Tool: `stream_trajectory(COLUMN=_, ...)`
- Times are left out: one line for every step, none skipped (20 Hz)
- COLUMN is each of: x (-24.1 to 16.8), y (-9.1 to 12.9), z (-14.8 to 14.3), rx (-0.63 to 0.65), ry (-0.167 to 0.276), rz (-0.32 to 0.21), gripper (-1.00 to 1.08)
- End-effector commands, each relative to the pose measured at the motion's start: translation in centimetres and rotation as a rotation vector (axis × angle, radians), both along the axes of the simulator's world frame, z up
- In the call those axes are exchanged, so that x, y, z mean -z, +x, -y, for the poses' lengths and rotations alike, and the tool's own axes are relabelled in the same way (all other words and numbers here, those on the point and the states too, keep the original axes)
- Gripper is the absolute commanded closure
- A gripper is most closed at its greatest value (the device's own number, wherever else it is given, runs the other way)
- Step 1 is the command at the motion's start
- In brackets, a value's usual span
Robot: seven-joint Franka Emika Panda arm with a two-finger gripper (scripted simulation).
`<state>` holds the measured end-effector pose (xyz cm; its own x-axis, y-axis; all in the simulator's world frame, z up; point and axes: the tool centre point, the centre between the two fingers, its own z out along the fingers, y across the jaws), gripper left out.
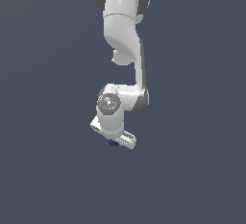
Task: Pick up the object and move it to a goal position.
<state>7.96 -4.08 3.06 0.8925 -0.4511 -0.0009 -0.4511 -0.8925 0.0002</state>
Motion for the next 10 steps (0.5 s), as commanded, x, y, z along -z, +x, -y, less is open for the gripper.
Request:
stream_trajectory(x=-0.03, y=0.03, z=0.02, rx=0.0, ry=0.0, rz=0.001, gripper=1.08)
stream_trajectory(x=-0.03, y=0.03, z=0.02, rx=0.0, ry=0.0, rz=0.001, gripper=1.08)
stream_trajectory(x=-0.03, y=0.03, z=0.02, rx=0.0, ry=0.0, rz=0.001, gripper=1.08)
stream_trajectory(x=-0.01, y=0.01, z=0.01, rx=0.0, ry=0.0, rz=0.0, gripper=1.08)
stream_trajectory(x=-0.01, y=-0.01, z=0.03, rx=0.0, ry=0.0, rz=0.0, gripper=1.08)
stream_trajectory(x=-0.02, y=-0.05, z=0.07, rx=0.0, ry=0.0, rz=0.0, gripper=1.08)
stream_trajectory(x=-0.04, y=-0.12, z=0.15, rx=0.0, ry=0.0, rz=0.0, gripper=1.08)
stream_trajectory(x=-0.07, y=-0.21, z=0.25, rx=0.0, ry=0.0, rz=0.0, gripper=1.08)
stream_trajectory(x=-0.11, y=-0.34, z=0.39, rx=0.0, ry=0.0, rz=0.0, gripper=1.08)
stream_trajectory(x=-0.15, y=-0.49, z=0.56, rx=0.0, ry=0.0, rz=0.0, gripper=1.08)
